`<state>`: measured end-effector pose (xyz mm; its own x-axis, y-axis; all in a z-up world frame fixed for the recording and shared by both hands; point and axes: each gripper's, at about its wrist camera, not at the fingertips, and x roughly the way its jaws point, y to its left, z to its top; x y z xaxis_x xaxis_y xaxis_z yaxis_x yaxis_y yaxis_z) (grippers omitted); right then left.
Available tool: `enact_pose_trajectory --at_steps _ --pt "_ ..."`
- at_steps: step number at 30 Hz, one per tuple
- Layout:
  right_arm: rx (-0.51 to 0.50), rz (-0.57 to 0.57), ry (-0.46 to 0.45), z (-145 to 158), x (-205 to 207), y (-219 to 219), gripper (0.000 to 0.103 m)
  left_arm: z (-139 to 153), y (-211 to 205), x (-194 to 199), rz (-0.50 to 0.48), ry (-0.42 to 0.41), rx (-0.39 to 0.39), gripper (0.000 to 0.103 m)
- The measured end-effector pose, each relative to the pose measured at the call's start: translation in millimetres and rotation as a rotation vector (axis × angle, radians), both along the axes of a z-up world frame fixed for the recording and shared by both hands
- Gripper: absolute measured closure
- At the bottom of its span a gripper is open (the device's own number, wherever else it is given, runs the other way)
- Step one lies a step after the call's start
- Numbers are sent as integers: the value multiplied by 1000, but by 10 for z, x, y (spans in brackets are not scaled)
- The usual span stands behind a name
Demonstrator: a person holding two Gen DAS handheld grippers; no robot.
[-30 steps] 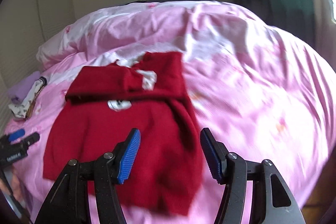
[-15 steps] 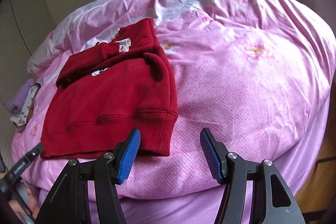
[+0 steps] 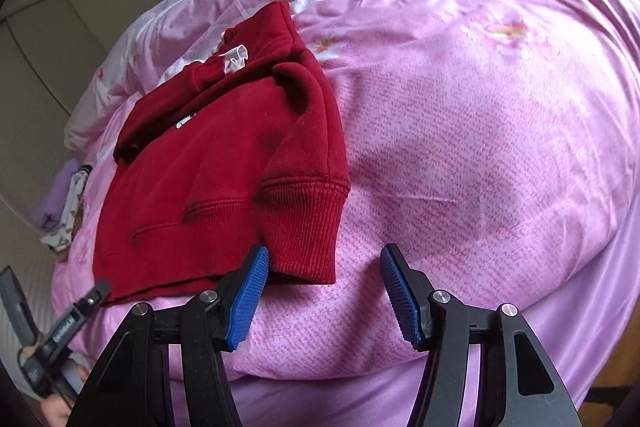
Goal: Fold small clothes
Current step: 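Release the folded side with the right tool and grasp the hem with the left tool, then lift the hem with the left tool and fold it toward the collar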
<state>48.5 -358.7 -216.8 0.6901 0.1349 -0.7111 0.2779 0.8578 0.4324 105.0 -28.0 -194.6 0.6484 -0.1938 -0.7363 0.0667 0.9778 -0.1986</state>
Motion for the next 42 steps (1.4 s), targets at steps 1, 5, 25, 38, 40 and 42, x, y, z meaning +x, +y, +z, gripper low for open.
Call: enact_pose_trajectory --at_steps 1,5,25,38,40,42 --pt "16 2 -3 -10 2 -6 47 -5 -9 -4 -7 1 -6 69" --pt "83 25 4 -71 32 -15 65 -9 -37 -4 -23 6 -11 80" --pt "87 75 -253 797 25 -70 92 821 56 95 -11 -127 -82 95" --pt "30 82 -424 1559 983 -234 97 1543 -110 1088 4 -260 -127 95" --pt "25 78 -433 1617 1224 -265 97 1607 -145 1322 8 -268 -138 95" --pt "22 73 -440 1656 1410 -296 97 1645 -189 1583 9 -272 -139 95"
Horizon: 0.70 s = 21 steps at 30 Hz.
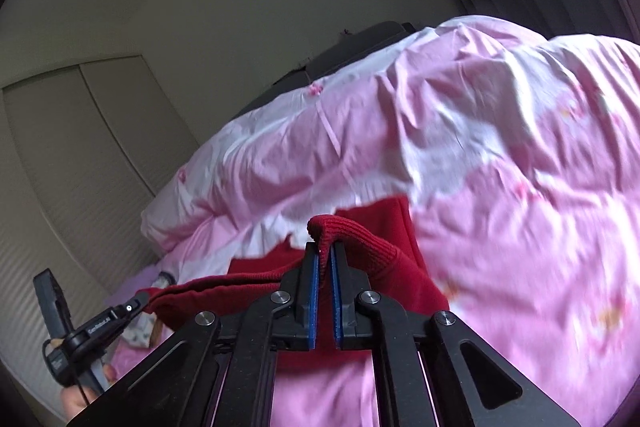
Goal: Fold small clothes
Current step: 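Lift the hem with the left tool and fold it toward the collar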
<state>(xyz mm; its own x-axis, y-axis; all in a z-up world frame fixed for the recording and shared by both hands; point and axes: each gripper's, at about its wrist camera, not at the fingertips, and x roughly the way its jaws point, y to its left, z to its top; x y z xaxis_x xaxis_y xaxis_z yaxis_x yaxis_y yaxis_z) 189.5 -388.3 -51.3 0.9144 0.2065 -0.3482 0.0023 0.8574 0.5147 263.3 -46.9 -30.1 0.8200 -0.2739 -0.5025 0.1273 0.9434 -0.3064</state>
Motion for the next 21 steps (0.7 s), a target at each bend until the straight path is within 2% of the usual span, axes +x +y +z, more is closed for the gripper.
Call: enact_pose_trajectory --at_steps 4,8,16,21 --pt "12 -9 -6 19 477 -90 97 5 -98 489 3 -2 10 95" --pt "3 -13 19 -79 1028 -138 97 -121 -132 952 3 26 8 95" --pt "-2 -25 143 -540 1816 -254 100 -675 -283 1658 5 122 57 95" --pt "-58 -28 213 -883 2027 -234 100 -1034 -348 1857 -4 189 94 95"
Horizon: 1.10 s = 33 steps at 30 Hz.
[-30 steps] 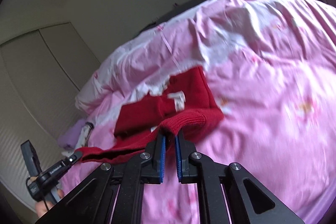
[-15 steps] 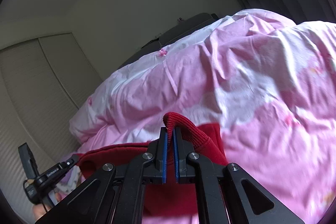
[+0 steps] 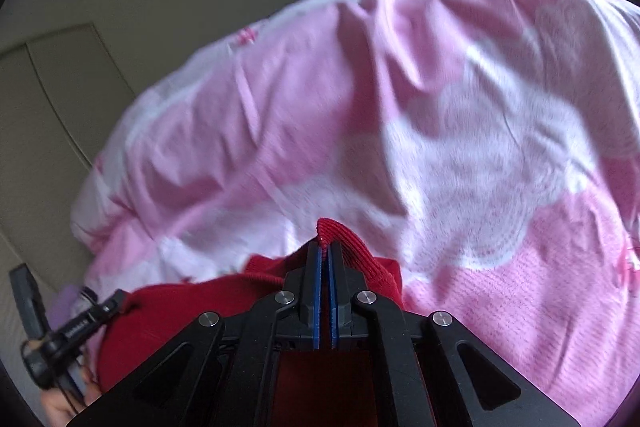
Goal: Fold small clothes
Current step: 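Lift the hem with the left tool and fold it toward the collar, then open the left tool, release the folded hem, and withdraw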
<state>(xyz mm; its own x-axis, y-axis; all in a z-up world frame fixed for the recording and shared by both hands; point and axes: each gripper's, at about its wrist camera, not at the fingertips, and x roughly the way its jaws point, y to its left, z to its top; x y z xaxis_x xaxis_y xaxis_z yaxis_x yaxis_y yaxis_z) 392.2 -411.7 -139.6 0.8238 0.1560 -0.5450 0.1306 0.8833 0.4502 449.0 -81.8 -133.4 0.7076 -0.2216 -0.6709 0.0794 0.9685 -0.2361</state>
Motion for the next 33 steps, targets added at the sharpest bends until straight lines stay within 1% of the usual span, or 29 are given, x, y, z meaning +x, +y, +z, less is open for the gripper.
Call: enact_pose_trajectory --at_steps 3,6,7,9,10,11,12,13,14,17,19,22,25,30,31,32,33 --pt "-8 -10 29 -80 80 -13 100 -139 -22 74 -4 39 16 94" --pt "-43 -1 40 -31 98 64 99 -123 -23 61 -9 50 22 94" --pt "-48 6 31 8 70 77 97 -95 -20 44 -13 49 23 94" --pt "-58 19 19 101 21 113 88 -3 -29 -9 -27 43 37 91" --pt "-71 18 10 146 -22 119 76 59 -36 -56 -36 33 48 89" --pt "-92 9 -1 204 -86 108 63 126 -41 -110 -37 17 70 78" --pt "-118 -3 -11 261 -149 108 56 186 -42 -160 -35 0 90 60" --pt "-135 -10 -19 304 -185 107 47 259 -39 -235 -38 -23 109 54" --pt "-167 -14 -33 365 -263 108 44 309 -34 -279 -41 -39 121 52" --pt "-242 -1 -35 434 -362 113 44 416 -20 -399 -70 -64 165 52" --pt "-298 18 -15 426 -359 158 44 405 -11 -385 -91 -52 186 52" --pt "-356 44 18 378 -299 215 44 275 -18 -254 -132 22 181 52" --pt "-380 63 33 329 -218 257 44 109 -25 -94 -152 84 181 52" --pt "-375 111 103 173 13 296 44 -59 34 116 -173 152 132 49" --pt "-364 127 124 120 63 307 45 -81 37 131 -177 158 127 49" --pt "-356 134 131 93 83 313 53 -102 38 146 -176 161 122 49" --pt "-364 128 132 73 89 320 58 -124 43 154 -171 163 119 51"
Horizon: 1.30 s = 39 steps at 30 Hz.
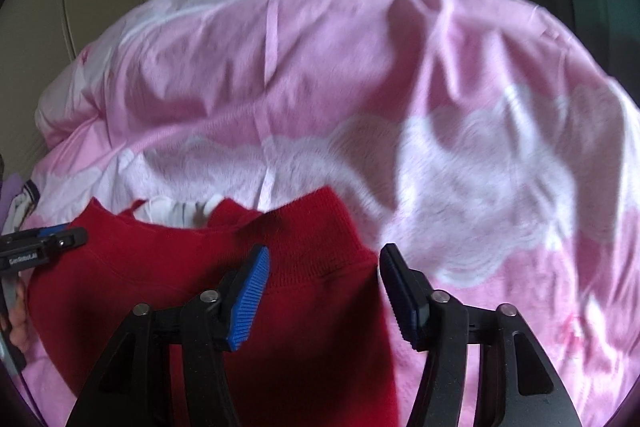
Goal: Fold small clothes
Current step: 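Open the left tool, release the folded hem, and withdraw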
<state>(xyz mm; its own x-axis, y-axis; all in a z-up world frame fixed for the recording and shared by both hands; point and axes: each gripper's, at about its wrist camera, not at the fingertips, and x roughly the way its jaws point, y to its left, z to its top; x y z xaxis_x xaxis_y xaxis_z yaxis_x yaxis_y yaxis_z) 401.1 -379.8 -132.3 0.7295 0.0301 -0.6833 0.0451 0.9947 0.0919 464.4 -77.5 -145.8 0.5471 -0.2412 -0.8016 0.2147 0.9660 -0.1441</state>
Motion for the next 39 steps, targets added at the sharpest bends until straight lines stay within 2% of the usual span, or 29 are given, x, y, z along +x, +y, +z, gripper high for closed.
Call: enact_pose_trajectory --at_steps 1,2,3,6,12,14,16,19,22,24,26,29,33,35,37,39 --pt "-22 -9 -6 -11 1 11 74 -12 1 -7 6 -9 2 56" --pt "-34 -13 -16 -14 -6 9 84 -25 -6 -20 7 -21 9 71" --pt "-25 -18 -29 -7 -18 -8 85 -33 -21 -37 14 -37 35 78" --pt "-2 -41 -79 45 -84 -54 88 -19 0 -72 35 -68 37 83" --pt "-5 -79 -197 261 -204 -31 89 201 59 -186 98 -165 28 84" --pt "-16 -86 -191 247 -151 -15 89 229 84 -172 113 -181 22 84" --pt "-26 -93 -145 141 -47 -7 89 160 60 -113 112 -160 34 84" --pt "-29 -113 -73 -70 68 -29 89 6 26 -66 106 -124 50 83" --pt "-46 -117 -70 -101 67 -8 87 -45 -18 -79 97 -133 74 82" --pt "-73 -117 -68 -77 68 39 82 -25 -16 -92 96 -128 68 77" --pt "-88 -132 -78 -33 29 55 63 19 -6 -125 99 -122 58 74" --pt "-83 -158 -104 94 -119 52 55 129 -1 -248 102 -130 61 65" --pt "-63 -146 -155 277 -393 164 54 319 -52 -562 105 -191 73 62" --pt "-54 -97 -178 319 -539 315 54 383 -136 -753 76 -215 37 56" --pt "-68 -53 -187 309 -622 463 54 382 -233 -910 33 -225 -1 56" --pt "-95 14 -159 209 -660 653 54 327 -341 -1019 -17 -225 -31 56"
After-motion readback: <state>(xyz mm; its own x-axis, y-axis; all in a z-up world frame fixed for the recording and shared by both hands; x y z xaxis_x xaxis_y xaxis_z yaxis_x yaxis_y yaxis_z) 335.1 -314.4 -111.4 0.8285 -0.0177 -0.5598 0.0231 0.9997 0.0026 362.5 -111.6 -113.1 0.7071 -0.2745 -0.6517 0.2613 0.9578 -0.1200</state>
